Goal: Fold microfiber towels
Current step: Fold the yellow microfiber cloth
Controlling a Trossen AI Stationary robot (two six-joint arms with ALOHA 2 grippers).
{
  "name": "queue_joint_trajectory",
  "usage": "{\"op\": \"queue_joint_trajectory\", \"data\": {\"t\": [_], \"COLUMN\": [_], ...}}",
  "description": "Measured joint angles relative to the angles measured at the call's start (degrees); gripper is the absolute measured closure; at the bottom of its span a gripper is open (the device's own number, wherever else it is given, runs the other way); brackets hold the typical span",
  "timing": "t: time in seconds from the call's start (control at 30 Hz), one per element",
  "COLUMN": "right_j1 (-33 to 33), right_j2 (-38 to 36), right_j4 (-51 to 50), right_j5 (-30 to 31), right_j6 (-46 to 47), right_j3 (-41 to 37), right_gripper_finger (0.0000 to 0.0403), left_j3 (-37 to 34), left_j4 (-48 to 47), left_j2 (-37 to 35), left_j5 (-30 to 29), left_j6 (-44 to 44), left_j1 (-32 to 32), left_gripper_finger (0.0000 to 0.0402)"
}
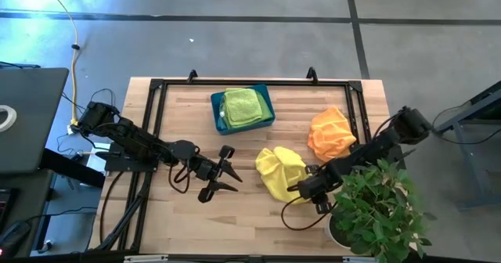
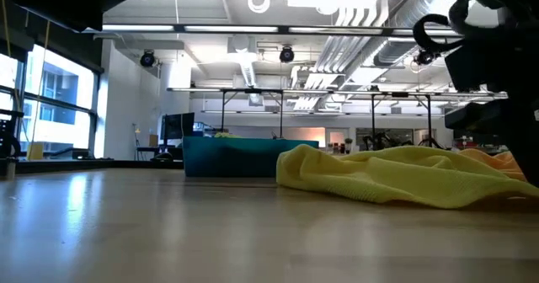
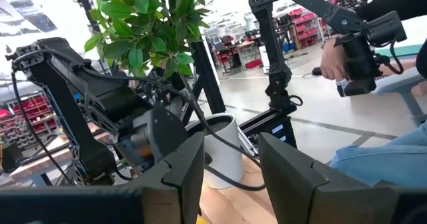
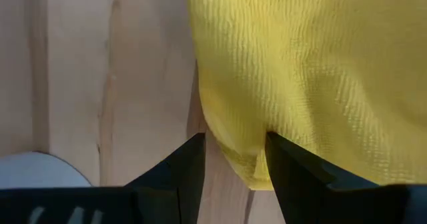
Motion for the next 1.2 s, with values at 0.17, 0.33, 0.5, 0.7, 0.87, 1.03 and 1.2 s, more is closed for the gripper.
{"op": "queue_joint_trajectory", "data": {"t": [0.17,0.33,0.5,0.7,0.87,1.03,1.2], "right_j1": [0.0,0.0,0.0,-0.2,-1.4,-4.1,-8.4], "right_j2": [1.0,1.1,1.1,1.0,1.0,0.9,0.9], "right_j4": [0.0,0.2,0.6,0.6,-4.4,-8.5,-8.5], "right_j5": [1.7,4.4,5.4,5.7,15.2,26.2,30.8], "right_j6": [-0.5,0.1,4.8,7.7,7.1,4.6,2.7], "right_j3": [0.0,0.0,0.1,4.2,11.7,19.8,25.6], "right_gripper_finger": [0.0280,0.0351,0.0393,0.0400,0.0396,0.0401,0.0400], "left_j3": [0.0,0.0,0.0,0.0,0.0,0.0,0.0], "left_j4": [0.0,0.1,2.3,2.5,1.7,0.6,-0.9], "left_j2": [0.0,0.0,0.0,0.0,0.0,0.0,0.0], "left_j5": [0.0,-0.3,-5.0,-13.4,-12.3,-11.7,-12.2], "left_j6": [0.0,0.0,0.0,-7.0,-12.3,-11.5,-7.9], "left_j1": [0.0,0.0,0.0,0.0,-0.2,-1.2,-1.6], "left_gripper_finger": [0.0271,0.0271,0.0271,0.0271,0.0271,0.0271,0.0271]}}
